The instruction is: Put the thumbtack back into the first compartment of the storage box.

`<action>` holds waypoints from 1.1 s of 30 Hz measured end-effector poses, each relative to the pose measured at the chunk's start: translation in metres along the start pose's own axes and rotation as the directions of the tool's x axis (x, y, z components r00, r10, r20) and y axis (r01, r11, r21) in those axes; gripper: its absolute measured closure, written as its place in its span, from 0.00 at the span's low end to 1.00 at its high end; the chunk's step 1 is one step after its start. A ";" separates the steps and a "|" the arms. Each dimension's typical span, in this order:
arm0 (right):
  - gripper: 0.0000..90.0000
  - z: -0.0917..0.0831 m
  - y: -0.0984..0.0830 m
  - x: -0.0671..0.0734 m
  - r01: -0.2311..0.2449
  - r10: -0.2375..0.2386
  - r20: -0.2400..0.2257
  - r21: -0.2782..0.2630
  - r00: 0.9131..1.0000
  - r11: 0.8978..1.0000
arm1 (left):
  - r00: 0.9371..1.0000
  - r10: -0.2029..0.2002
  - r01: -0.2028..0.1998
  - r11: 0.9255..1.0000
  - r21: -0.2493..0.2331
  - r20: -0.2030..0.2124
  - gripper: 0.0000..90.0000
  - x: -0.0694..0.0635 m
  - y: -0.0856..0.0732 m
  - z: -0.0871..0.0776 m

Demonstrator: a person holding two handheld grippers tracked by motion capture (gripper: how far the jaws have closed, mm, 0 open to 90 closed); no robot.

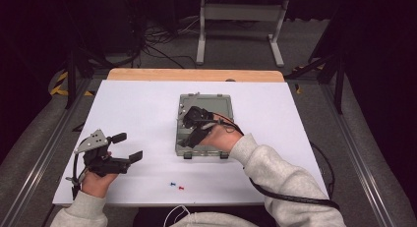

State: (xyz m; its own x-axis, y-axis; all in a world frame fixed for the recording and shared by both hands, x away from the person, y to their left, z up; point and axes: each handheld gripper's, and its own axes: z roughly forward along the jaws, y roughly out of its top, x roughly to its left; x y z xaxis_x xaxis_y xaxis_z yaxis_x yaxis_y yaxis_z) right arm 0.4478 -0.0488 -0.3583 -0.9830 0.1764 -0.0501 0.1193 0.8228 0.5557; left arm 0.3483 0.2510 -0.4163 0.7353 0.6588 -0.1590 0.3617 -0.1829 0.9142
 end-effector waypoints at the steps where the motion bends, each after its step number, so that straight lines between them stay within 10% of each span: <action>1: 0.33 -0.002 0.000 0.003 0.001 -0.001 -0.004 -0.004 1.000 1.000 | 1.000 0.001 -0.001 1.000 0.004 0.000 0.06 0.000 0.000 0.000; 33: 0.38 0.006 -0.009 0.059 0.088 -0.085 -0.090 0.031 0.992 0.996 | 1.000 0.003 -0.003 1.000 -0.002 -0.001 0.06 -0.001 0.000 0.000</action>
State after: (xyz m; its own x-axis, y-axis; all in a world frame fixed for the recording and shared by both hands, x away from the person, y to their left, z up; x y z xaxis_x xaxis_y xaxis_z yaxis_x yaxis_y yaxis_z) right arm 0.3894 -0.0429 -0.3711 -0.9981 0.0568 -0.0221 0.0369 0.8517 0.5228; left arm 0.3476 0.2509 -0.4159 0.7358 0.6591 -0.1557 0.3580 -0.1833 0.9156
